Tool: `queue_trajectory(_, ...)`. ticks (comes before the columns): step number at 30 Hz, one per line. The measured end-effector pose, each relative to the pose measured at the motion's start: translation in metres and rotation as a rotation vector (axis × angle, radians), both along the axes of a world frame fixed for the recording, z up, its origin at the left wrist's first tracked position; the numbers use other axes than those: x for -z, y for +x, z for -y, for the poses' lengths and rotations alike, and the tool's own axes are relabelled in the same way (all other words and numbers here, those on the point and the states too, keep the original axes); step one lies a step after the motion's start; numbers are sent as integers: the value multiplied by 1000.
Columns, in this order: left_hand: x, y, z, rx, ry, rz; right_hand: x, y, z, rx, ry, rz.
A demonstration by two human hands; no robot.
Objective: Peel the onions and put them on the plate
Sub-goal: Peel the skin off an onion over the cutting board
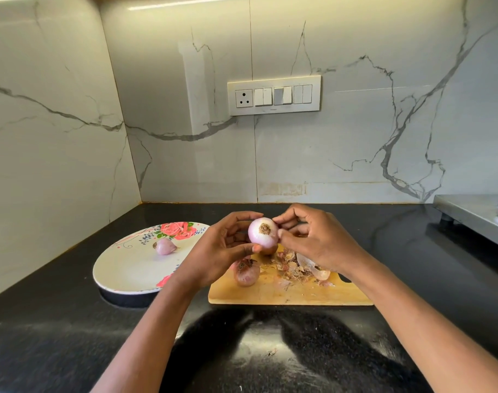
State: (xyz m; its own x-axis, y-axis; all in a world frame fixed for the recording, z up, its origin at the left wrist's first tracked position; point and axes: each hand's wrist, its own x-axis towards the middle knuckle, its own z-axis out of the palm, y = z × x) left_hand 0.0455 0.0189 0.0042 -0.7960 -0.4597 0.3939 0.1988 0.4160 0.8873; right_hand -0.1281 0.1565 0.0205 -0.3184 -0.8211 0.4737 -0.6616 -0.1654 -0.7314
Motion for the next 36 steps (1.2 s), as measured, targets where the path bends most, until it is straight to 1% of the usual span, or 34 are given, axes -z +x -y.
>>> queue_trajectory(4, 0, 0, 0, 1, -6, 6, 0, -1, 0, -13, 11, 28)
queue_trajectory(14, 1, 1, 2, -4, -19, 20, 3, -6, 3, -2, -6, -2)
queue_trajectory(19, 1, 1, 3, -6, -22, 25, 3, -2, 0, -22, 27, 0)
queue_trajectory(23, 0, 2, 2, -4, -9, 27, 3, -2, 0, -9, -7, -19)
queue_trajectory(25, -1, 1, 1, 1, 1, 34, 3, -6, 1, -10, -33, 1)
queue_trajectory(27, -1, 1, 0, -5, -5, 45, 3, -7, 1, -23, -21, 22)
queue_trajectory(30, -2, 2, -1, -22, -20, 58, 4, -3, 1, -21, 10, -9)
queue_trajectory(36, -3, 4, -2, -27, -15, 72, 6, -6, 3, -28, -27, -11)
